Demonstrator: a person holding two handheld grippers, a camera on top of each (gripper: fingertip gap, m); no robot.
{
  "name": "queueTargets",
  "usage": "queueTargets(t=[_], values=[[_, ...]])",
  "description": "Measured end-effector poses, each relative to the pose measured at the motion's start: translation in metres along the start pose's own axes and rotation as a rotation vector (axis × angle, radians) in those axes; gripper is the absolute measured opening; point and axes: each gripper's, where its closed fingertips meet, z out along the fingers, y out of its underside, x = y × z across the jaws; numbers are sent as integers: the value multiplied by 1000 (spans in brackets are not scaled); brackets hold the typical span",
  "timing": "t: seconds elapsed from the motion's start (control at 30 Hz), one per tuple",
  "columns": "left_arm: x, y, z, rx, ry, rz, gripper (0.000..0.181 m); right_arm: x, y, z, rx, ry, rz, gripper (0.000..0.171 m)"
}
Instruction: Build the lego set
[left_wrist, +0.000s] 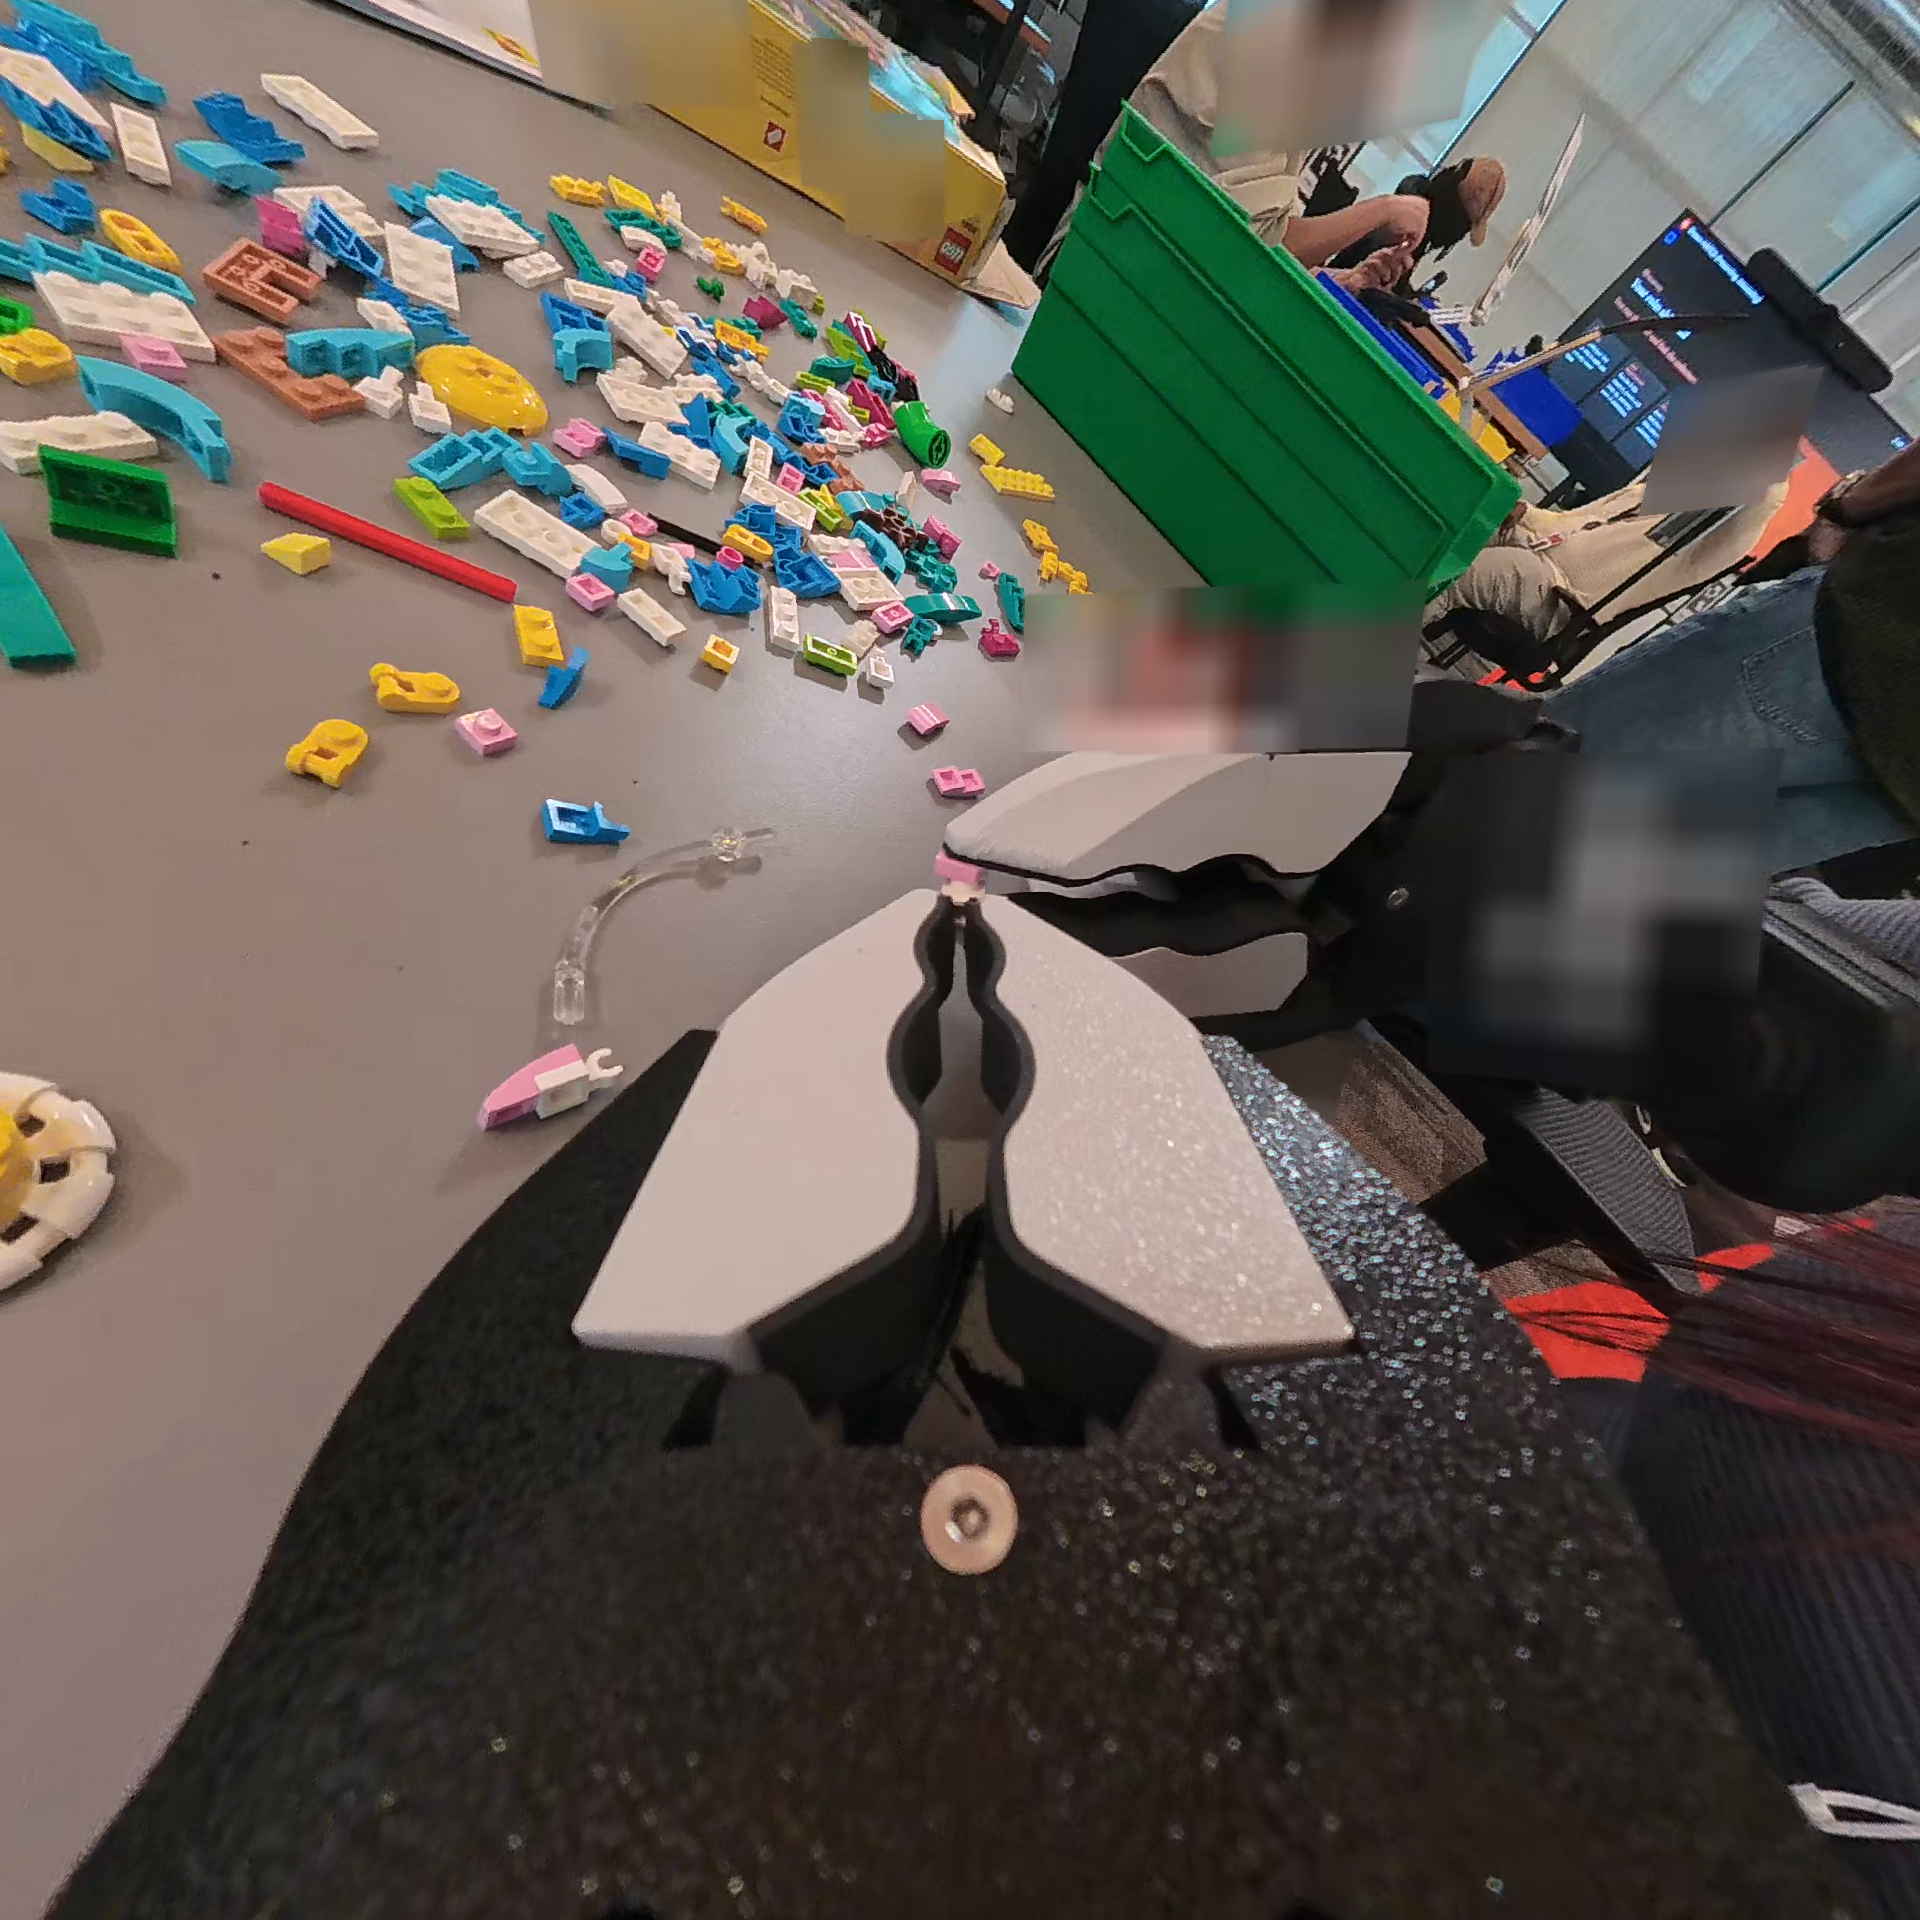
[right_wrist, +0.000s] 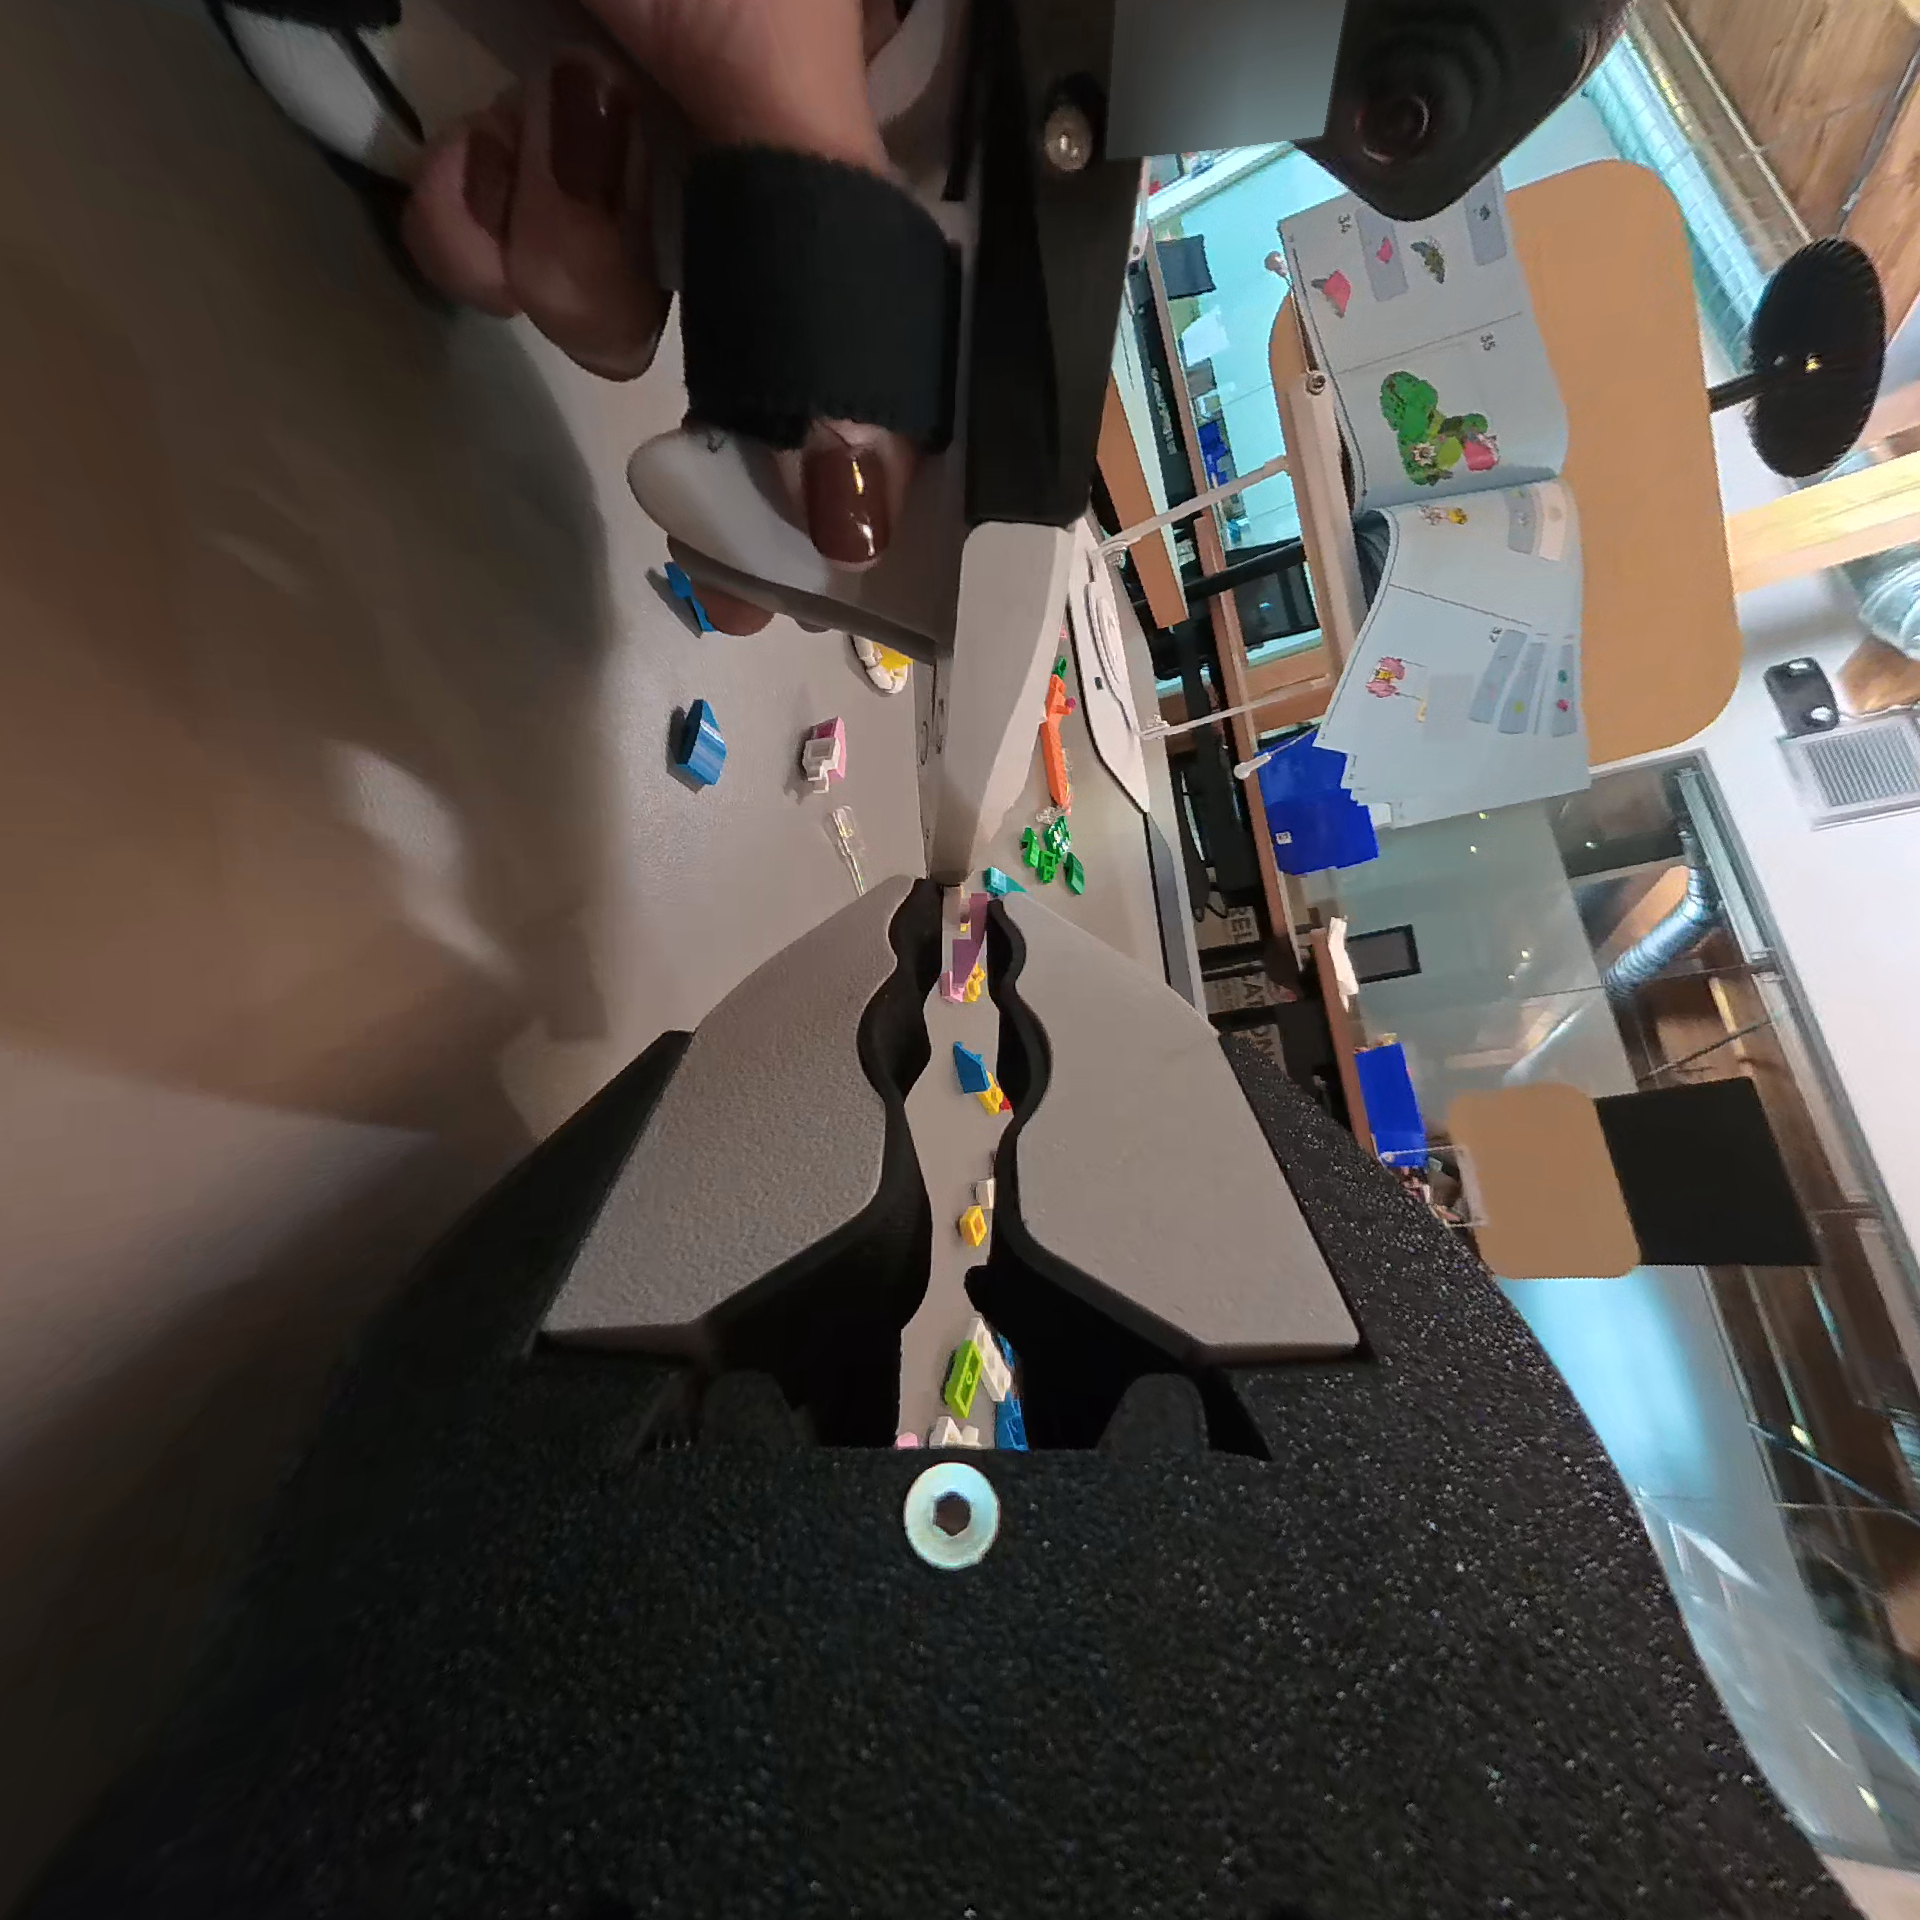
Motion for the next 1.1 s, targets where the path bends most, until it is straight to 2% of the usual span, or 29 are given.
queueTargets(t=[0.33,0.9,1.1], values=[[1,0,0,-1,31,-27,2,0,-1,-1,56,-45,102,8],[2,-1,2,14,26,-43,1,0,0,-3,84,-56,105,8],[1,-2,2,24,8,-48,1,1,1,-2,46,-20,36,8]])
